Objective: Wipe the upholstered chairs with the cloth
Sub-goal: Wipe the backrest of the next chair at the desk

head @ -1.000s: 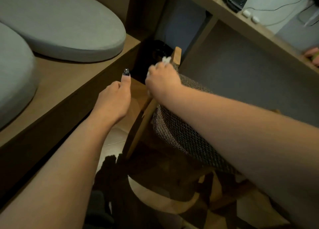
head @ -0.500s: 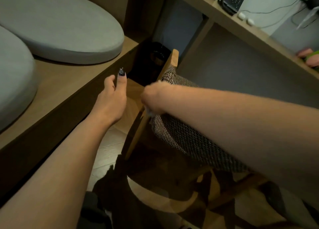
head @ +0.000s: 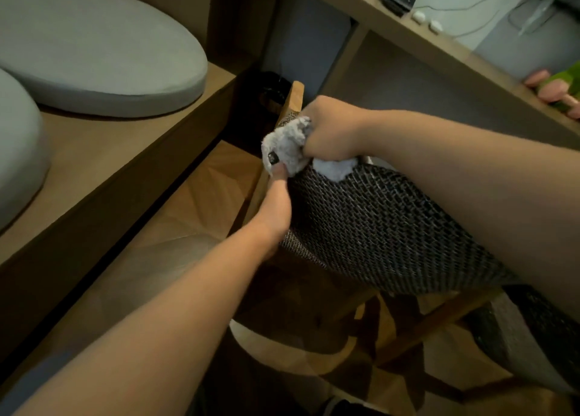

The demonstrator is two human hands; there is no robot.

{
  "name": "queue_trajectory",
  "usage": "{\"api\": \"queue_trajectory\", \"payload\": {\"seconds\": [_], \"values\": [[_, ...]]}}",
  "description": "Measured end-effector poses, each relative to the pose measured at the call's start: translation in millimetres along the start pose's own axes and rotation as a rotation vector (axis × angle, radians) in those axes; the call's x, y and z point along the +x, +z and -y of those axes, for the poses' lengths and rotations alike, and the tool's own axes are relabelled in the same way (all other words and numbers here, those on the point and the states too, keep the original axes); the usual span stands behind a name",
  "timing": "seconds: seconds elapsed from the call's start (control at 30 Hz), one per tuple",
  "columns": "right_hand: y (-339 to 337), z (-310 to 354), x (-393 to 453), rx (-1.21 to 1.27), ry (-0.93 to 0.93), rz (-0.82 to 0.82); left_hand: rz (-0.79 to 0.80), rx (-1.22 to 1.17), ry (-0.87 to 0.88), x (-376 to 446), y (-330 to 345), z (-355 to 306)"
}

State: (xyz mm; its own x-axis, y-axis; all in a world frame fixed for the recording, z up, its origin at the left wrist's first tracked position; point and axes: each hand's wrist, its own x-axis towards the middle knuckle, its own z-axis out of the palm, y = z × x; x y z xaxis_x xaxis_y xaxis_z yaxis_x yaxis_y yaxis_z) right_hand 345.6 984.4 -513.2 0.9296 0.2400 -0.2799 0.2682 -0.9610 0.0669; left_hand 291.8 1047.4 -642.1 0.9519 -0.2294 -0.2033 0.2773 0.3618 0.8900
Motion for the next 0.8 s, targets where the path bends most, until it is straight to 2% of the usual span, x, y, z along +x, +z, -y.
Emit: {"api": "queue_trajectory", "payload": {"seconds": [0.1,0.17,0.23,0.3,0.43,0.5,0.57,0.63,0.7,0.8], "values": [[-0.5,1.1,-14.5,0.045,-0.016,-0.033,-0.032,-0.135,0.059,4.0,8.8,8.6],[-12.8,-6.0,-40.9,0.014,-0.082,-0.054,-0.069,-0.053,0.08,10.9,8.7,11.2],[-23.6,-17.5,-73.5,-0.057,-0.144,-0.049,-0.103,0.062,0.017,19.6,6.3,19.5],[-26.9,-26.1,-99.8,0.028,-0.169,-0.061,-0.108,0.204,0.034,17.4,5.6,20.9],[-13.2,-26.3,-97.2,0.364,0.01,-0.243,-0.052,0.369,0.238,3.9,12.2,25.9],[-8.6,-24.3,-95.4,0.316,0.023,-0.283,-0.072,0.426,0.398,-6.5,23.4,32.4],[-10.0,-28.7,-110.3,0.227,-0.04,-0.309,-0.037,0.539,0.48,-16.2,27.7,37.5],[-11.6,-44.9,-137.3,0.125,-0.106,-0.35,0.03,0.666,0.491,-24.4,23.0,41.1],[-7.2,-70.8,-166.5,0.106,-0.052,-0.393,0.07,0.767,0.493,-27.1,16.5,40.7],[6.8,-92.2,-184.5,0.422,0.161,-0.384,0.026,0.861,0.678,-24.3,20.1,30.0]]}}
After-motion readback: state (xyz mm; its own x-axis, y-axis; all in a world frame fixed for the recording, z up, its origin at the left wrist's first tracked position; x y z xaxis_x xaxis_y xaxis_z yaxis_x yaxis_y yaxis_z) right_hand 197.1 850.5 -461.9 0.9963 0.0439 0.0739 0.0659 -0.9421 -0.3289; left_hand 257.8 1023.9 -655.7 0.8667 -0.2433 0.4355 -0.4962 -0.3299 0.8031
